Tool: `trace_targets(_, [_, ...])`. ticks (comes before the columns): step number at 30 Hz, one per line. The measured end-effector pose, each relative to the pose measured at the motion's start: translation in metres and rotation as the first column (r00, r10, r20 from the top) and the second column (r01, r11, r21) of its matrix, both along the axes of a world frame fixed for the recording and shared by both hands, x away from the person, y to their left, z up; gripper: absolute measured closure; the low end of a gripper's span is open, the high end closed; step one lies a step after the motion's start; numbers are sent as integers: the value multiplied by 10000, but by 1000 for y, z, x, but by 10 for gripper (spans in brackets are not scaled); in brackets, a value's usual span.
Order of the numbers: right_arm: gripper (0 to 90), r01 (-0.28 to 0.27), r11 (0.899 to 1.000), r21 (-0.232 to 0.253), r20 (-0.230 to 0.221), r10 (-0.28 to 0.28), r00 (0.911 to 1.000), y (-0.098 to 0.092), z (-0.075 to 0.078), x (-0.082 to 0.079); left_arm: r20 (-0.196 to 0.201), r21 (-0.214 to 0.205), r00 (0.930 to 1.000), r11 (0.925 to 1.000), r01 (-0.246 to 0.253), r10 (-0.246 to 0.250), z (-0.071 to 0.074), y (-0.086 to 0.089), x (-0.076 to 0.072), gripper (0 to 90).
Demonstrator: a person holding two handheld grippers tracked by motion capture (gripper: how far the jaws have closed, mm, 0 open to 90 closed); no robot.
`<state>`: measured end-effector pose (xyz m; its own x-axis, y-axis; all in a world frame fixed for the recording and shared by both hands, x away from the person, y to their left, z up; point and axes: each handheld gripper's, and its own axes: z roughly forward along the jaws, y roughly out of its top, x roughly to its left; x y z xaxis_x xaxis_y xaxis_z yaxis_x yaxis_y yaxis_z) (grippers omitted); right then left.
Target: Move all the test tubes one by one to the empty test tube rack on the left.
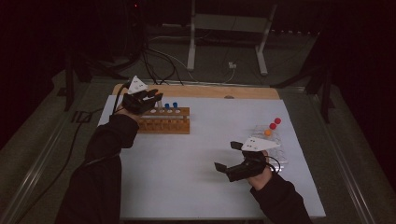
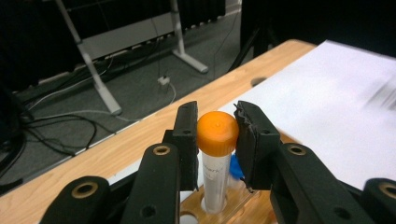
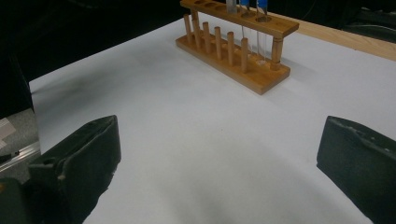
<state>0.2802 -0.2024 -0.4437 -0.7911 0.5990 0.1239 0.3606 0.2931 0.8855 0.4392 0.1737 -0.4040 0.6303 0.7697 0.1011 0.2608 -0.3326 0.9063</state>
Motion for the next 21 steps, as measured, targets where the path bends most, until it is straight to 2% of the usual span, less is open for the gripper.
trace_targets(7, [0, -40, 9999, 95, 40, 39, 10000, -1, 1, -1, -436, -57, 9990, 9999, -108, 106, -25, -2, 5, 720])
trace_targets(12, [0, -100, 9999, 95, 12, 100, 9999, -1, 1, -1, -637, -85, 9978, 9998, -171, 165, -37, -2, 7, 720])
trace_targets(15, [0, -124, 9999, 81, -3, 124, 9999, -1, 1, -1, -734, 27, 9971, 9998, -173, 175, -42, -4, 8, 720])
trace_targets(21, [0, -194, 9997, 142, 1, 194, 9998, -2, 1, -1, -887, -83, 9960, 9999, -108, 100, -42, -2, 9, 718])
